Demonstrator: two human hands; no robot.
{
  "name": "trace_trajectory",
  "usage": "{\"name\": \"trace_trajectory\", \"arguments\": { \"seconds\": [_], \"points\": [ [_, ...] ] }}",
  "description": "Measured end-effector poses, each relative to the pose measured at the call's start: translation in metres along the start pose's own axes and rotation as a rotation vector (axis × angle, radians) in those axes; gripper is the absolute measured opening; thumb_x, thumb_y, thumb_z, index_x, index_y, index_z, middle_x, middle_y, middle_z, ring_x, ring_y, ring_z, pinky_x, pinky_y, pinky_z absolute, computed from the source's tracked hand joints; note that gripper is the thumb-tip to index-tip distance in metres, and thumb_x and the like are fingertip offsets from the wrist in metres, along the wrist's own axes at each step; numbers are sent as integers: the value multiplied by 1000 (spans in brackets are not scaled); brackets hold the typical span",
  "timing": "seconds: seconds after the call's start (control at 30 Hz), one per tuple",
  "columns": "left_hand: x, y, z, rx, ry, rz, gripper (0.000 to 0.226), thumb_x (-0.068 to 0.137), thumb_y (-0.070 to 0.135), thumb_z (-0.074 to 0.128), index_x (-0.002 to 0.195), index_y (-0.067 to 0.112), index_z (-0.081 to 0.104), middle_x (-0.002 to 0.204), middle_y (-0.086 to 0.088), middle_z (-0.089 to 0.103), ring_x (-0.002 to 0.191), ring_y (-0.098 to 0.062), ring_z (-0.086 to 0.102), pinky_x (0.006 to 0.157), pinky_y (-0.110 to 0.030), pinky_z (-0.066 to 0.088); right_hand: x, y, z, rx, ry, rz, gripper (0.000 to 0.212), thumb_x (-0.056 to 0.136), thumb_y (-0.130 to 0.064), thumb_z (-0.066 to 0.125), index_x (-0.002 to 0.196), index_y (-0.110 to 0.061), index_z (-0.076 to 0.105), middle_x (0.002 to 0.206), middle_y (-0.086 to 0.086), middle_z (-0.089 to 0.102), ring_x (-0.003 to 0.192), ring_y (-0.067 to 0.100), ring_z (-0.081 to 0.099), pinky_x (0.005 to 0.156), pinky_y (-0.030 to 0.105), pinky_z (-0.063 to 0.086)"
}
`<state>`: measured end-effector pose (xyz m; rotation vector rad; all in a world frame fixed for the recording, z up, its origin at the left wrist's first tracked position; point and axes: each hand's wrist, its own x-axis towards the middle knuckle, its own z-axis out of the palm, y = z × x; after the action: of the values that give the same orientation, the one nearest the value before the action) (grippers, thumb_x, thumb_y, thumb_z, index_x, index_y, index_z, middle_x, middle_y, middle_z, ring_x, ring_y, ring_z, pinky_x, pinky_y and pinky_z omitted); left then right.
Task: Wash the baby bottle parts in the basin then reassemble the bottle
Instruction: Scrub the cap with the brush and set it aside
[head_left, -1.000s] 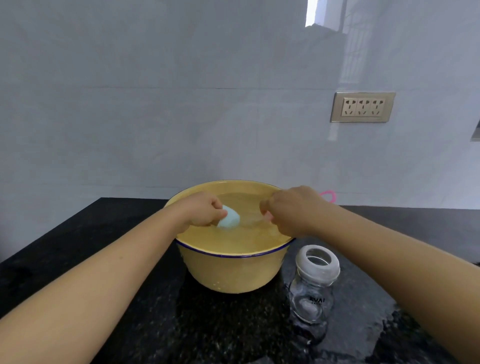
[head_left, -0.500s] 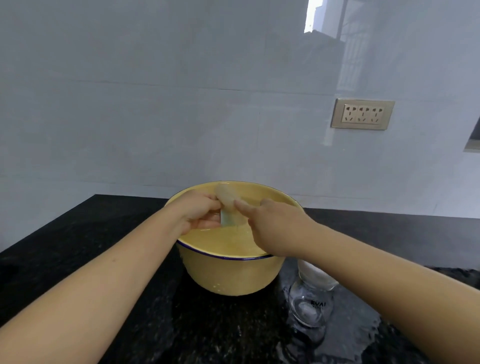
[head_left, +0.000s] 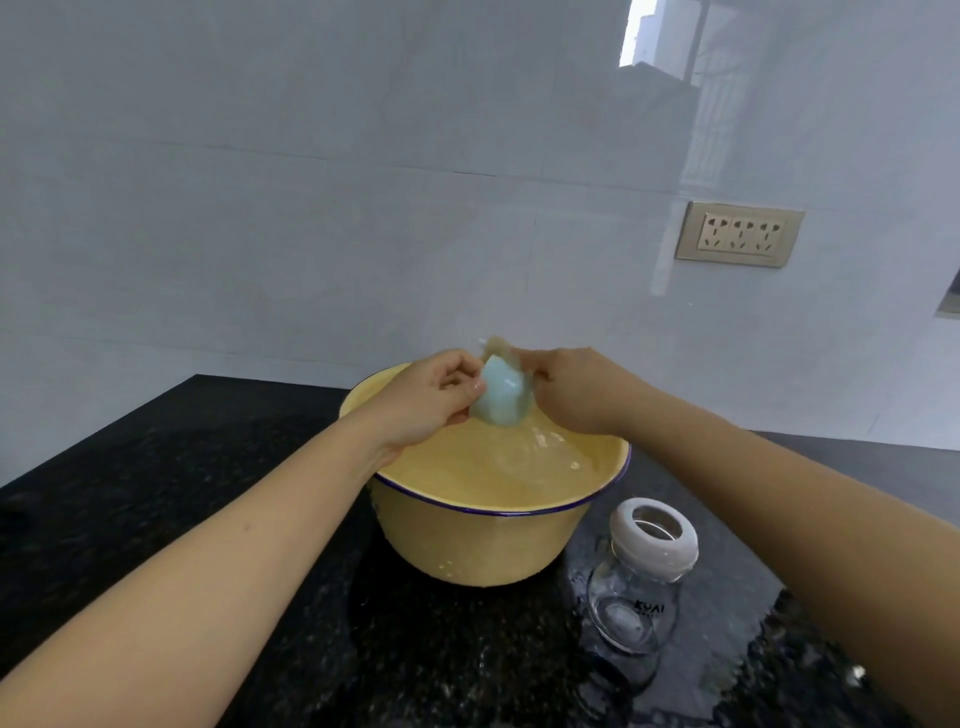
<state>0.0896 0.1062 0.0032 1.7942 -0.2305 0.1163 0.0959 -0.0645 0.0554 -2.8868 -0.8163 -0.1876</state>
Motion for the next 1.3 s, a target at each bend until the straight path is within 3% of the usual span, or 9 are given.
{"name": "trace_trajectory", "arguments": {
  "seconds": [0.23, 0.43, 0.57, 0.67, 0.77, 0.87, 0.93, 1.1, 1.3],
  "points": [
    [0, 3, -1, -95, 87, -52, 7, 96, 15, 52, 93, 18, 57, 97, -3, 56, 90, -13, 58, 78, -22, 54, -2, 15, 12, 218, 3, 91, 47, 99, -15, 29, 141, -32, 40, 137, 8, 52, 121, 25, 48, 83, 21, 31],
    [-1, 12, -11, -708, 177, -268, 10, 98, 6, 44, 96, 3, 53, 97, -13, 62, 84, -22, 64, 59, -28, 59, -11, 3, 23, 295, 43, 98, 52, 96, -13, 29, 144, -33, 35, 138, 3, 53, 117, 20, 53, 88, 23, 39],
    [-4, 17, -9, -919, 235, -360, 15, 99, 6, 42, 98, -3, 55, 90, -16, 62, 93, -28, 64, 56, -32, 59, -15, -12, 31, 263, 112, 106, 56, 96, -11, 28, 148, -32, 24, 116, 5, 64, 97, 24, 60, 79, 32, 47],
    [-5, 23, -1, -1008, 288, -386, 20, 100, 6, 40, 108, -6, 53, 90, -17, 61, 116, -29, 57, 80, -35, 52, -15, -18, 34, 155, 164, 124, 65, 94, -9, 30, 150, -33, 10, 77, 0, 50, 62, 16, 48, 49, 30, 36],
    [-4, 30, 9, -1038, 355, -381, 33, 99, 4, 39, 130, -7, 44, 117, -20, 61, 124, -29, 53, 96, -39, 42, -19, -21, 35, 94, 229, 162, 69, 95, -7, 31, 150, -35, 0, 81, 3, 38, 52, 14, 35, 44, 25, 26],
    [-5, 35, 19, -1056, 387, -371, 33, 99, 2, 38, 129, -9, 44, 130, -21, 55, 124, -30, 53, 102, -39, 39, -23, -24, 34, 25, 282, 169, 65, 97, -9, 29, 150, -33, 1, 87, 7, 34, 49, 16, 31, 42, 26, 20],
    [-8, 38, 26, -1069, 370, -356, 28, 98, 0, 38, 122, -10, 50, 119, -21, 60, 118, -29, 57, 99, -37, 44, -25, -29, 33, -32, 262, 144, 61, 97, -10, 29, 149, -32, 6, 89, 7, 31, 49, 16, 29, 42, 27, 17],
    [-14, 38, 35, -885, 355, -346, 18, 88, -12, 49, 98, -5, 61, 86, -15, 66, 71, -20, 66, 61, -26, 58, -27, -36, 38, -211, 169, 10, 68, 95, -7, 30, 151, -30, -1, 94, 10, 31, 50, 17, 30, 41, 29, 23],
    [-15, 39, 33, -632, 293, -240, 24, 99, 7, 40, 85, 8, 60, 74, -3, 73, 75, -12, 66, 62, -23, 56, -18, -31, 29, -268, 308, 48, 65, 95, -8, 30, 150, -29, 3, 90, 8, 28, 48, 16, 26, 42, 29, 18]
  ]
}}
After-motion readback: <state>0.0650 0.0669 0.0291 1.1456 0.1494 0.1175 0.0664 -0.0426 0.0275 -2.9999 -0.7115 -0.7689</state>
